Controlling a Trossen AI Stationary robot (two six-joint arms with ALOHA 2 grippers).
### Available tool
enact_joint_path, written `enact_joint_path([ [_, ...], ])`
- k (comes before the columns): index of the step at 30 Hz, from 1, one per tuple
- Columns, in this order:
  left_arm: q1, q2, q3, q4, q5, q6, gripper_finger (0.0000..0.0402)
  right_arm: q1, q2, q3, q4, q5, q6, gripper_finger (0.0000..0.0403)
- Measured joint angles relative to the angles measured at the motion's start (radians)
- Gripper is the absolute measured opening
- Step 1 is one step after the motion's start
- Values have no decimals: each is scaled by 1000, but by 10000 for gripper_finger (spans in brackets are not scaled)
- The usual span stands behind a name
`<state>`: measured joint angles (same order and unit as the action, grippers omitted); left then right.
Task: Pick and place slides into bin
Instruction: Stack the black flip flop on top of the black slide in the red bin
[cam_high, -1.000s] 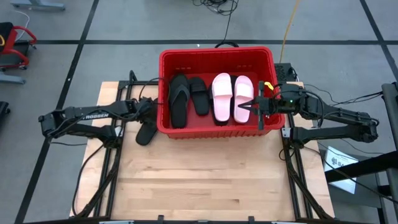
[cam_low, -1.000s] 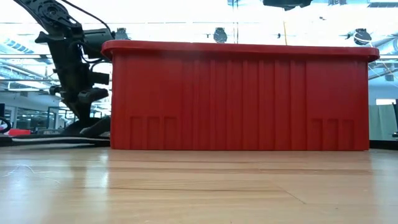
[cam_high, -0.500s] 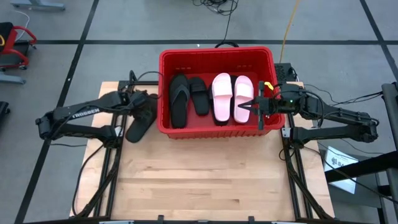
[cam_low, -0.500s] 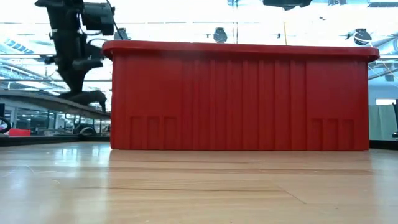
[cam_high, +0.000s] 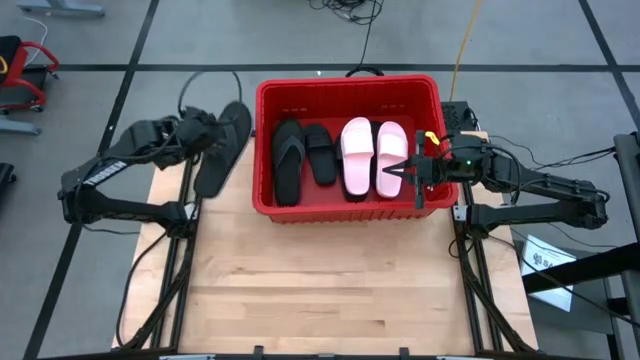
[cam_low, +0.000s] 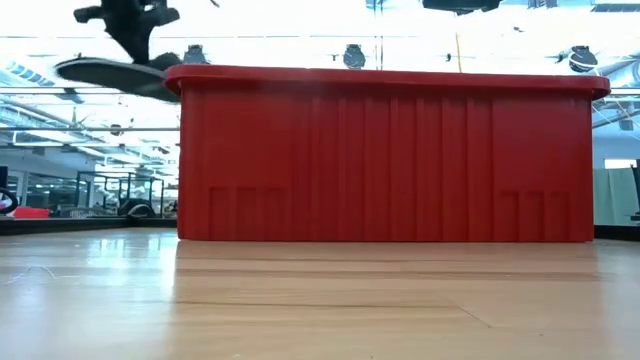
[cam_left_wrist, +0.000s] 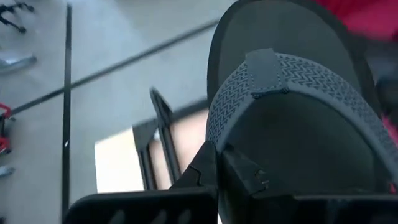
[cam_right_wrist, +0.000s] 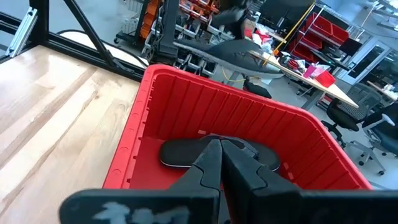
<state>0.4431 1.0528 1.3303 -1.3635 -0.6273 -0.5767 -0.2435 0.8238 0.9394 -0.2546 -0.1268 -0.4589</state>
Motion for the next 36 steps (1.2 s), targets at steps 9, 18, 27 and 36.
enact_joint_path([
  [9, -48, 79, 132, 279, -81, 47, 0, 0, 0, 0, 2, 1, -2, 0],
  [18, -105, 238, 133, 701, -84, 11, 0, 0, 0, 0, 3, 4, -2, 0],
  [27, -157, 464, 133, 959, -103, -104, 0, 0, 0, 0, 3, 4, -9, 0],
  [36, -170, 619, 133, 973, -127, -297, 0, 0, 0, 0, 3, 3, -28, 0],
])
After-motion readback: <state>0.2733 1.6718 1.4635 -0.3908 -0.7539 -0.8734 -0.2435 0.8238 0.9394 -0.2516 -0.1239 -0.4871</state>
